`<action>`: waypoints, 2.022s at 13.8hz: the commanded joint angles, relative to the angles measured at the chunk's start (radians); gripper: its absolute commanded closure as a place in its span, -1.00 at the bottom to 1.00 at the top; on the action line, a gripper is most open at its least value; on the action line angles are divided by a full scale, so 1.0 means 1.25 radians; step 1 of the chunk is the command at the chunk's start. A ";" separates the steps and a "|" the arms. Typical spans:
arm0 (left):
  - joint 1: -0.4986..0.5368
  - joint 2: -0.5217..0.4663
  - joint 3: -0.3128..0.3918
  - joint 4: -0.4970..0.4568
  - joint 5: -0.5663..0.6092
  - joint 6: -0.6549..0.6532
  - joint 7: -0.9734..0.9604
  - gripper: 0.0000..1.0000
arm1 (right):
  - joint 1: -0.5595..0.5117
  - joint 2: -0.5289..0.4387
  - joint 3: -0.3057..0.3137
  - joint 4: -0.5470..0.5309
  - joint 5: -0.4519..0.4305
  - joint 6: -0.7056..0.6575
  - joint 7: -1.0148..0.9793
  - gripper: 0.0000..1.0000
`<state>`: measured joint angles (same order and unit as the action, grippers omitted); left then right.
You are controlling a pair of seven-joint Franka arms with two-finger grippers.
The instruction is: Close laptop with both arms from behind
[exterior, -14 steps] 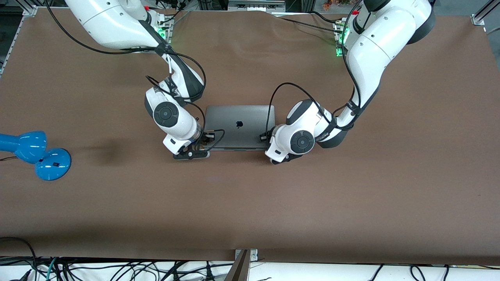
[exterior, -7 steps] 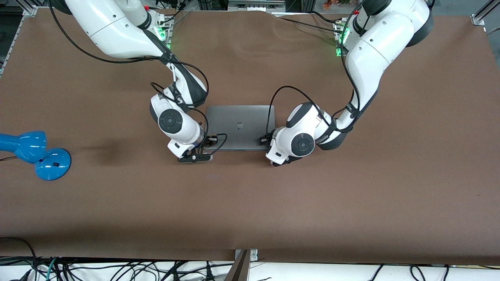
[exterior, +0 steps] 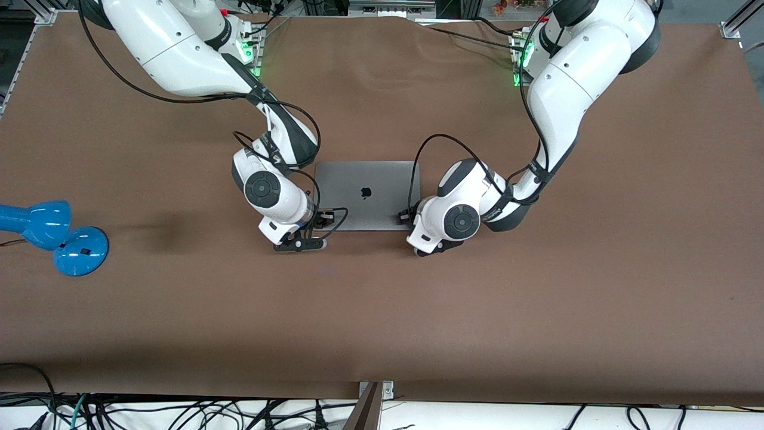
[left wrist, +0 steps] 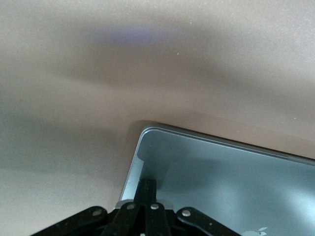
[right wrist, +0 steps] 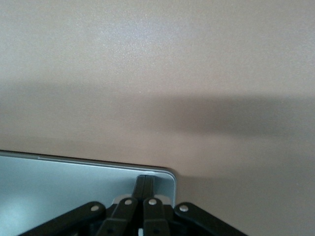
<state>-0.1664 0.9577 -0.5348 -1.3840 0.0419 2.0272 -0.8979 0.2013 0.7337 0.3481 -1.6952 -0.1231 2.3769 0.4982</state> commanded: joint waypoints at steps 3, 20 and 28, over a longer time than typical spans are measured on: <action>-0.008 0.024 0.002 0.028 0.036 0.001 -0.011 1.00 | 0.000 -0.010 -0.004 0.080 -0.017 -0.077 0.006 -1.00; 0.010 -0.399 0.050 -0.087 0.041 -0.275 0.080 -1.00 | -0.275 -0.245 -0.072 0.172 0.034 -0.447 -0.374 -1.00; 0.004 -0.718 0.248 -0.301 0.022 -0.298 0.426 -1.00 | -0.176 -0.556 -0.280 0.111 0.059 -0.683 -0.388 -1.00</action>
<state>-0.1571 0.1974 -0.2901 -1.6387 0.0701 1.6419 -0.4829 -0.0291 0.1383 0.0316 -1.4923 -0.0669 1.5798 0.0267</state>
